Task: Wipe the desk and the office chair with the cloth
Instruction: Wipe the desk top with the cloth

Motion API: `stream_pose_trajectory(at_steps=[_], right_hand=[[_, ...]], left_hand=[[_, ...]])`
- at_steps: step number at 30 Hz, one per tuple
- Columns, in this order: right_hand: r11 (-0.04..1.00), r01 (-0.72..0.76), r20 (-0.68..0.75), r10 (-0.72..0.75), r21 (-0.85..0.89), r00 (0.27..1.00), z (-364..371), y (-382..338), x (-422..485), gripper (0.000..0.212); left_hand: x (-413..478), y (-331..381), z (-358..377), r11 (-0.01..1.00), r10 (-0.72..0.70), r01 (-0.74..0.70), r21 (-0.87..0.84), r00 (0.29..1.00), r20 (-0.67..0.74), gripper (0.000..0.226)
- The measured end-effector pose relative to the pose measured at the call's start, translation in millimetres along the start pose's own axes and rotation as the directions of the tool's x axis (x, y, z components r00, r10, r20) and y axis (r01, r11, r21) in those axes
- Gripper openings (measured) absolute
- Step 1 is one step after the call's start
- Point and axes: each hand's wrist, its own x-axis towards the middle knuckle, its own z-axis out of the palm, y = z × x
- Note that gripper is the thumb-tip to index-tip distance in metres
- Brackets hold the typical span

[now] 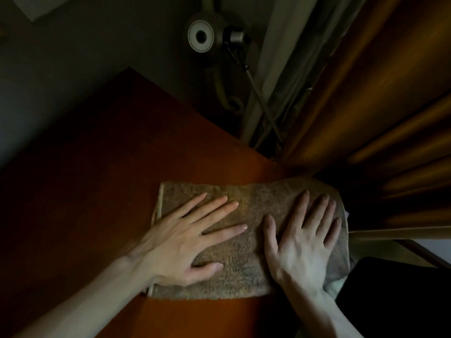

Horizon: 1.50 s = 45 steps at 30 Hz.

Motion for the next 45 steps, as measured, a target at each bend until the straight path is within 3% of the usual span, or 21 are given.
stream_pose_trajectory(at_steps=[10,27,45], right_hand=[[0.991,0.131,-0.029,-0.132,-0.028,0.991,-6,-24,34,0.091],[0.891,0.452,0.049,-0.45,-0.032,0.891,11,-205,120,0.096],[0.823,0.568,0.06,-0.569,0.027,0.82,21,-323,185,0.091]], left_hand=[[-14,-9,0,0.988,-0.136,0.129,-0.084,0.988,-0.078,0.075],[-83,-133,-20,0.879,-0.476,0.471,-0.075,0.876,-0.082,0.069],[-99,-234,-34,0.797,-0.603,0.6,-0.068,0.787,-0.128,0.068]])
